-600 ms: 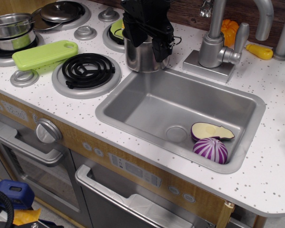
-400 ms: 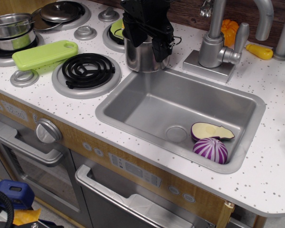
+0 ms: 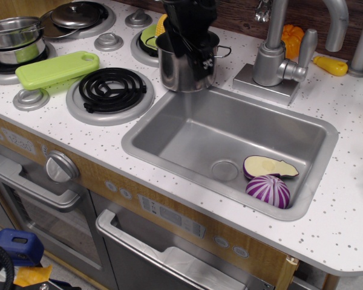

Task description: Put pot in sink

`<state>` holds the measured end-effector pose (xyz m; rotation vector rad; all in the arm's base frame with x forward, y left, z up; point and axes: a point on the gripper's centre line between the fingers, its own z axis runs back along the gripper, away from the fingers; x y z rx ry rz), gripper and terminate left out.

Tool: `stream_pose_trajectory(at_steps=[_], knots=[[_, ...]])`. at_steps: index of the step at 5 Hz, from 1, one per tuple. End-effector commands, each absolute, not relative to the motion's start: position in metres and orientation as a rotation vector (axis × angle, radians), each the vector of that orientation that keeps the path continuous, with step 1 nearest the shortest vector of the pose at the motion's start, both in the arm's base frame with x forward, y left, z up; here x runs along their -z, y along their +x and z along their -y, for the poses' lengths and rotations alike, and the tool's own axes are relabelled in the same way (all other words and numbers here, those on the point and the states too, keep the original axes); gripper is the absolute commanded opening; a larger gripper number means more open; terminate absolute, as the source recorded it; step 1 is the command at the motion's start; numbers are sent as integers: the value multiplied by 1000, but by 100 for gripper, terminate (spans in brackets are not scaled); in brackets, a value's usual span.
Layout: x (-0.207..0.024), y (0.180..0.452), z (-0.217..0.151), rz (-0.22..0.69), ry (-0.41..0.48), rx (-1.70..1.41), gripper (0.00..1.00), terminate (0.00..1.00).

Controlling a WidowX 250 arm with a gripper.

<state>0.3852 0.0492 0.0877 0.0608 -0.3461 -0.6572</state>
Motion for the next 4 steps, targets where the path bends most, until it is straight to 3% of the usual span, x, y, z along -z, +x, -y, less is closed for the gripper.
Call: stream_pose_trajectory(at_steps=[1,2,4], knots=[[-109,405,-54,399,146,789,100,0],[-107,417,-60,414,126,827,100,0],[-80,426,-75,454,26,838,100,0]])
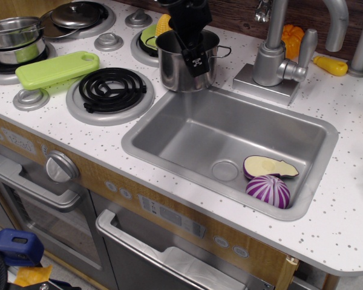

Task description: Put pot in sink

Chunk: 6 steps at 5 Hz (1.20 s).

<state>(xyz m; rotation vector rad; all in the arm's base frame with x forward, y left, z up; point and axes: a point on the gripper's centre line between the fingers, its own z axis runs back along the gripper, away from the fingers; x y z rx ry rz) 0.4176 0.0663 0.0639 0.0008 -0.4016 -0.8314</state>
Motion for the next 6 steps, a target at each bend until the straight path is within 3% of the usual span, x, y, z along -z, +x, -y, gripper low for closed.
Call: stream_pose_trajectory(at_steps=[1,4,6], knots=[[-66,426,-81,465,-24,821,0,0],[-75,420,-72,441,10,798,0,0],[-88,390,-45,423,44,647,0,0]])
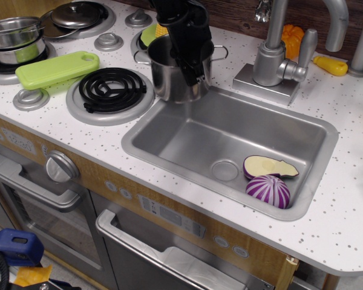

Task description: Put pot in sink

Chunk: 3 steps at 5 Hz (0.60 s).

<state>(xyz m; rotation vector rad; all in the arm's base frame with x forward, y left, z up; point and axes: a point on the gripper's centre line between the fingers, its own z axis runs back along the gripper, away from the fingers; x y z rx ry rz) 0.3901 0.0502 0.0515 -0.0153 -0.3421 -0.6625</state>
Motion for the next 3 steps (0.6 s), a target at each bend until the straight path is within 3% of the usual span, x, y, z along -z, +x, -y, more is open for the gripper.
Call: stream_pose_trajectory(at_steps=[1,3], knots=[[-78,371,-34,448,24,545,0,0],[-46,354,-3,530,-8,433,0,0]])
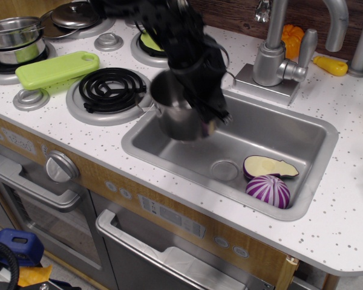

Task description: Put pot in sink

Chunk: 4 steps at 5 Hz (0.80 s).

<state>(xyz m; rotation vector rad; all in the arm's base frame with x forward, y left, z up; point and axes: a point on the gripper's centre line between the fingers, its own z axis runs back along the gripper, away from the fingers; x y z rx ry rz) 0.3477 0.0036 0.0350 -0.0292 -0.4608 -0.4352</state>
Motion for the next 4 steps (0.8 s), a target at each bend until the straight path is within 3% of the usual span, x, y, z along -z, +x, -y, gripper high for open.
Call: stream_pose_trajectory(at_steps=[1,3,4], knots=[[-33,354,15,573,-4,395,0,0],[-21,352,25,620,-35,360,0,0],[-17,350,21,646,-61,372,100,0]])
